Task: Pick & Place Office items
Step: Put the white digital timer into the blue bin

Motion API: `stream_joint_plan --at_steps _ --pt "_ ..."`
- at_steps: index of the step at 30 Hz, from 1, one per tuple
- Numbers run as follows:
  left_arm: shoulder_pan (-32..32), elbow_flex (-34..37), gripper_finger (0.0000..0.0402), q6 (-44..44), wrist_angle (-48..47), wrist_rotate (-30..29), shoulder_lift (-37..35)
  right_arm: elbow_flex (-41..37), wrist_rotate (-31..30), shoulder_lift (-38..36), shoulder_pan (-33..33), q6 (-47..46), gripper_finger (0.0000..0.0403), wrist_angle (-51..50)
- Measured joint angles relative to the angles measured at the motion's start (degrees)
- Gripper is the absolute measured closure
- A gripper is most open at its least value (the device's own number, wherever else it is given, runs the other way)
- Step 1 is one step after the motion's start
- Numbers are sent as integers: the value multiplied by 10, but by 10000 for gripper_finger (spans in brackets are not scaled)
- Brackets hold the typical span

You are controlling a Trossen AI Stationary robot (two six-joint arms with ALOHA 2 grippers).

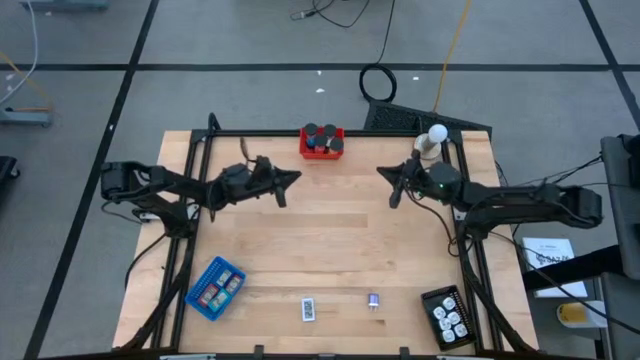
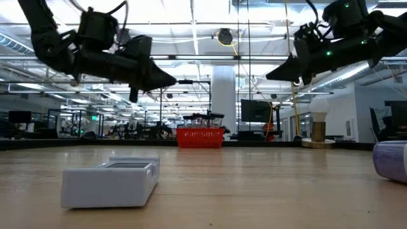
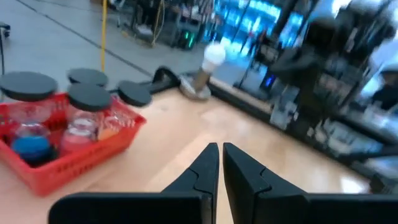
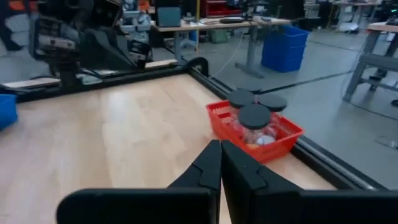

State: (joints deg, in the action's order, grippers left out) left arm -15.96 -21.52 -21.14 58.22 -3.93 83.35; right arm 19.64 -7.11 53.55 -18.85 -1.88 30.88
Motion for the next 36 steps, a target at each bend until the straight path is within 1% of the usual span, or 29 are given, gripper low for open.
stream_joint_plan --at_steps 4,10,12,14,17,20,22,23,25,27,29,32,36 --pt "57 -72 376 35 -132 -37 0 0 1 -7 23 -4 402 -17" --pt "168 -210 376 42 -413 -128 0 0 -2 -8 51 -8 402 -33" --pt "211 -244 376 22 -483 -160 0 0 -2 -8 62 -18 402 -35" --pt "256 -269 376 -18 -536 -186 1 0 -2 -8 74 -25 402 -35" --pt "327 -303 376 -77 -580 -216 20 0 -6 -8 94 -33 402 -35" --pt "393 -348 376 -113 -612 -247 71 0 -30 -8 120 -37 402 -36" --pt "424 -383 376 -126 -638 -258 113 0 -51 -8 139 -38 402 -39" --pt "436 -402 376 -133 -645 -260 136 0 -62 -8 149 -41 402 -44" --pt "452 -442 376 -176 -666 -259 179 0 -76 -8 169 -48 402 -50" --pt "464 -485 375 -222 -698 -248 220 0 -96 -8 188 -48 402 -54" --pt "476 -529 370 -249 -744 -242 257 0 -119 -8 205 -48 402 -58" --pt "496 -596 343 -289 -821 -249 305 0 -144 -8 226 -48 402 -59" --pt "521 -676 286 -366 -909 -248 354 0 -157 -8 247 -50 402 -58"
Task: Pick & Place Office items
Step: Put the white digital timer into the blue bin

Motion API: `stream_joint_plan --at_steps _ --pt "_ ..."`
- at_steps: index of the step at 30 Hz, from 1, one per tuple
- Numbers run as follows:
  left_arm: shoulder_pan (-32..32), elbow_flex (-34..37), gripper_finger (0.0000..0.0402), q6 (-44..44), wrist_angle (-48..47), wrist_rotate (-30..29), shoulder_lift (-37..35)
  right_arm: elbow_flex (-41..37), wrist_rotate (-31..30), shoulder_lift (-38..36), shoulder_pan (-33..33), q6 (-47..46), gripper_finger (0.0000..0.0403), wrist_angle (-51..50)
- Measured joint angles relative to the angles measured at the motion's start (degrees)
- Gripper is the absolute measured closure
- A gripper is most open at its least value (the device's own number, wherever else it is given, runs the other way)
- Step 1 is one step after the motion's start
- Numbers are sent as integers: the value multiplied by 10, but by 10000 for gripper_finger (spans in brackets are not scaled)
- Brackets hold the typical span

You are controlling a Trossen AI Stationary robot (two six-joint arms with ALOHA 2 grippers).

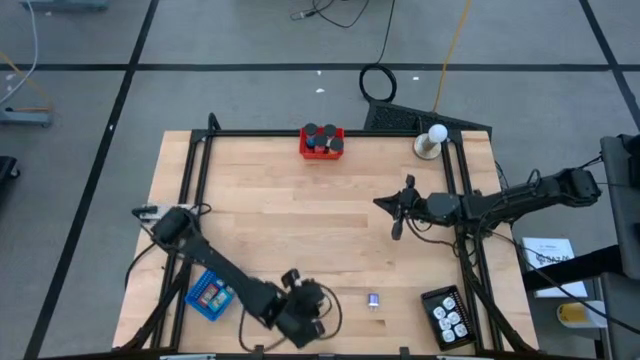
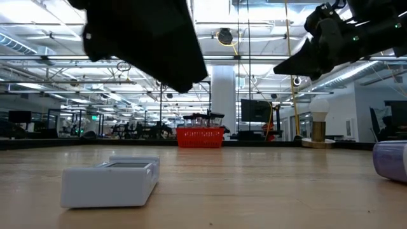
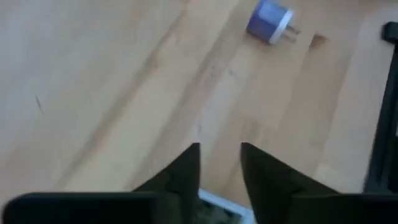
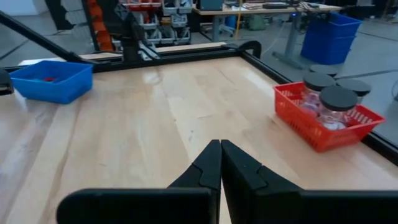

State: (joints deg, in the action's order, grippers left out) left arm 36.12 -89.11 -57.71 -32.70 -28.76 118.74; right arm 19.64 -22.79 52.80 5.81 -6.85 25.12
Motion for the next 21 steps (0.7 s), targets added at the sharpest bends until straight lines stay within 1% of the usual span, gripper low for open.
stream_joint_plan --at_steps 2,6,8,11,13,16,18,21 --pt "11 -29 255 -57 -29 4 22 0 -1 0 9 0 402 -1" --pt "23 -62 195 -208 -57 21 61 0 -1 0 27 -2 402 -1" --pt "22 -72 171 -247 -59 24 75 0 -1 0 34 -1 402 1" --pt "17 -79 146 -286 -69 26 91 0 -4 0 38 7 402 4" --pt "12 -79 137 -305 -79 21 95 0 -14 0 37 14 402 4" --pt "7 -80 134 -321 -86 22 95 0 -15 0 37 21 402 4" --pt "5 -80 139 -318 -82 25 95 0 -15 0 37 33 402 8" --pt "5 -80 154 -293 -79 36 93 0 -14 0 37 50 402 27"
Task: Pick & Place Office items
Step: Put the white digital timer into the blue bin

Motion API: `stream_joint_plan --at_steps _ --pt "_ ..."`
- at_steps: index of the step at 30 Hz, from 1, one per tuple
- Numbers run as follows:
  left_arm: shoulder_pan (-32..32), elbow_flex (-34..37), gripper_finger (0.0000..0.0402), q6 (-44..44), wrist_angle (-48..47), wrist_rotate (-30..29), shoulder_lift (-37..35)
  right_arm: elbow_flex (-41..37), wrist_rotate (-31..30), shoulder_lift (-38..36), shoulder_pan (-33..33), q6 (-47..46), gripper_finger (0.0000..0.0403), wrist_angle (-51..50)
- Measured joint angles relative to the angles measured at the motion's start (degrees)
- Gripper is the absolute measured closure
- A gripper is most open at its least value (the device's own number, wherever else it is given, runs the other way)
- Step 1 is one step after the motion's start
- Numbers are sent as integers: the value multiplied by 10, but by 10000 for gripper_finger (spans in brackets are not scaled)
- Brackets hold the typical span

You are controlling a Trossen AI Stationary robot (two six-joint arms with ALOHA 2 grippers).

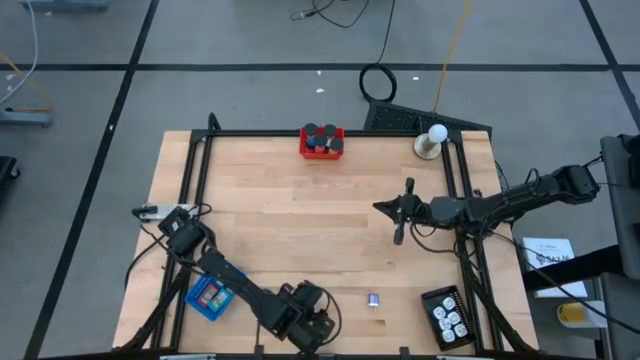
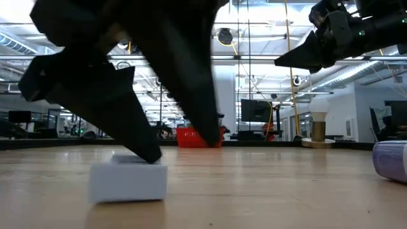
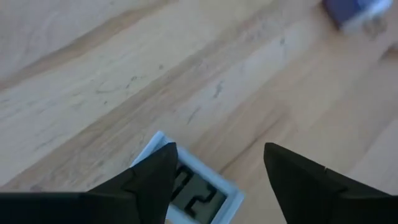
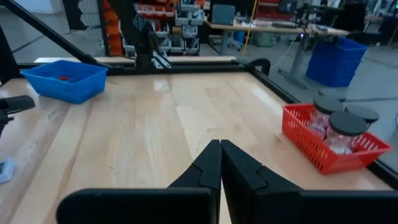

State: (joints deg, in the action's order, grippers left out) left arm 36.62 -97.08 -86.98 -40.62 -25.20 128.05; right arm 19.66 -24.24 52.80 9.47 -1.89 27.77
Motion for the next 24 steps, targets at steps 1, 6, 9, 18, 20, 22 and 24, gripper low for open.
stream_joint_plan --at_steps 1,6,9,18,20,22,24 --pt "0 0 159 13 0 9 0 0 1 0 0 4 402 5" --pt "0 0 183 67 0 58 -3 0 3 0 0 9 402 12" --pt "0 -4 189 99 -2 106 -5 0 3 0 0 8 402 12" --pt "4 -82 190 179 -139 173 -3 0 4 0 0 -3 402 12" --pt "7 -90 190 188 -153 177 -4 0 5 0 0 -8 402 11" --pt "14 -91 190 202 -157 175 -3 0 5 0 0 -17 402 11" --pt "24 -88 190 228 -159 174 -3 0 5 0 0 -19 402 11"
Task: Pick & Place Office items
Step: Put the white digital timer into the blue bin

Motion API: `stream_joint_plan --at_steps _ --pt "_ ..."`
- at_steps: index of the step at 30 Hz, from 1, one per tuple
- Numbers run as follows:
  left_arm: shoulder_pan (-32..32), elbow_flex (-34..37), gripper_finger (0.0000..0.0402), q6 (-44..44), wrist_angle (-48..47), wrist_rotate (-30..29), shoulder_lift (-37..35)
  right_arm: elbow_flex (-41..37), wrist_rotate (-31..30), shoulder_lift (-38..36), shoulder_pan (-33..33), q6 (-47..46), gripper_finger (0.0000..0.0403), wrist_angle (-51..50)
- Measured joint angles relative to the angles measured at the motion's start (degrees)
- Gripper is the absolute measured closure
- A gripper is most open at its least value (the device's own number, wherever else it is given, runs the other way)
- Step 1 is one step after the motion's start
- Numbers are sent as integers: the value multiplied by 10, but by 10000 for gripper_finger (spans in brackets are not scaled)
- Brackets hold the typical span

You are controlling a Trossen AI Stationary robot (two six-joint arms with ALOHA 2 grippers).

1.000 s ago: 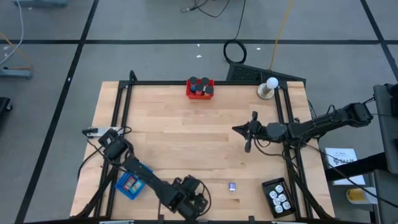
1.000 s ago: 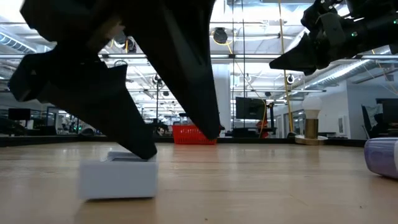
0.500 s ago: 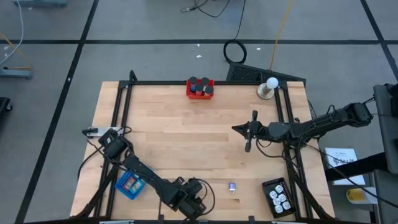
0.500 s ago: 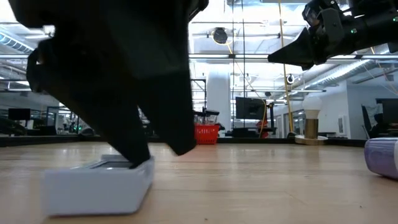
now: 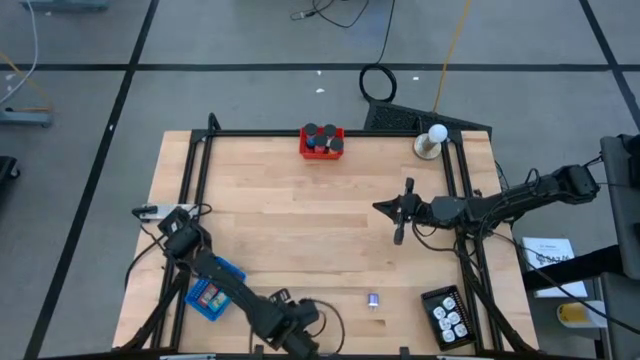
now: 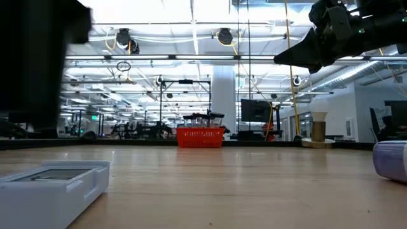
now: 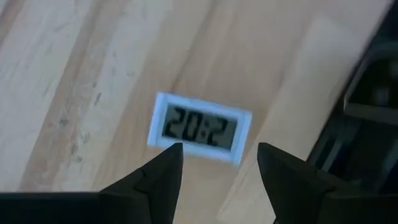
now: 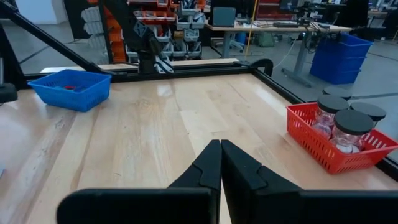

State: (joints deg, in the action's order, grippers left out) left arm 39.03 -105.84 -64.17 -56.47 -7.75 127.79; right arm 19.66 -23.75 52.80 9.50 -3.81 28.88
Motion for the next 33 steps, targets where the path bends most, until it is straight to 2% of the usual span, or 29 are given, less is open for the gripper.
stream_joint_plan --at_steps 4,7,11,16,20,26,33 --pt "20 17 195 60 -1 -34 0 0 0 0 5 -2 402 0" --pt "28 23 223 77 0 -82 0 0 0 0 12 -2 402 0" --pt "28 33 294 103 28 -93 0 0 -1 0 18 -2 402 0" --pt "19 62 389 168 116 -58 0 0 -1 0 20 -9 402 0" --pt "8 90 387 166 128 -49 -4 0 -2 0 22 -15 402 0" --pt "2 93 397 191 113 -47 -6 0 -2 0 24 -14 403 0" --pt "-1 94 395 186 -3 -62 -13 0 -2 0 24 -15 403 0"
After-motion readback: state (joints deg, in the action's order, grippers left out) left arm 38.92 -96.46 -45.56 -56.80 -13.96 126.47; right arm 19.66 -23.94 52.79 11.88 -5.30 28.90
